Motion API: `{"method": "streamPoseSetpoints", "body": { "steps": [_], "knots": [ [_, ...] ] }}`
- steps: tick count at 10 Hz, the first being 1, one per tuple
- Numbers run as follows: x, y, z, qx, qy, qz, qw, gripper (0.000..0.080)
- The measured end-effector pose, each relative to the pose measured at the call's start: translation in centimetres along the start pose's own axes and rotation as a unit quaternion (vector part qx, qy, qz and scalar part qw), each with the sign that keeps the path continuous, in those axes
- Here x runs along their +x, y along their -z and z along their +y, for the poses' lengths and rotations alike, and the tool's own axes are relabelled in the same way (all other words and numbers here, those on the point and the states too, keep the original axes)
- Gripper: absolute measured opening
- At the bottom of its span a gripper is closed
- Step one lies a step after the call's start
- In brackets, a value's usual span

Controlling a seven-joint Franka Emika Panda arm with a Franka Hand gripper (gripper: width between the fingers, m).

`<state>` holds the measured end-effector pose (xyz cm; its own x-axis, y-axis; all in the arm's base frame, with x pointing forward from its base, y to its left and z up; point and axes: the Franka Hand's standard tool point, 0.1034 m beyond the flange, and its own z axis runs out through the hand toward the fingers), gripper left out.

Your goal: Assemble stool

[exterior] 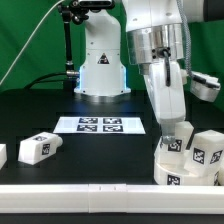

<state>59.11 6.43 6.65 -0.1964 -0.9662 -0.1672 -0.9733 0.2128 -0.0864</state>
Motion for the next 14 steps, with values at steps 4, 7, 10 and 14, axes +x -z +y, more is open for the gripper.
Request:
{"method": "streamPoseSetpoints", "body": {
  "steps": [4, 7, 10, 14],
  "knots": [
    [0.0, -0.1, 0.1, -0.001, -0.088, -0.005, 0.996, 0.0343],
    [-0.4, 0.2, 0.1, -0.024, -0.055, -0.005, 0.998, 0.0620],
    [-2.0, 2.3, -0.8, -0.017, -0.036, -0.020, 0.999, 0.0648],
    [-2.2, 2.5, -0.9, -0.013, 0.034, -0.022, 0.999, 0.0649]
  ]
}}
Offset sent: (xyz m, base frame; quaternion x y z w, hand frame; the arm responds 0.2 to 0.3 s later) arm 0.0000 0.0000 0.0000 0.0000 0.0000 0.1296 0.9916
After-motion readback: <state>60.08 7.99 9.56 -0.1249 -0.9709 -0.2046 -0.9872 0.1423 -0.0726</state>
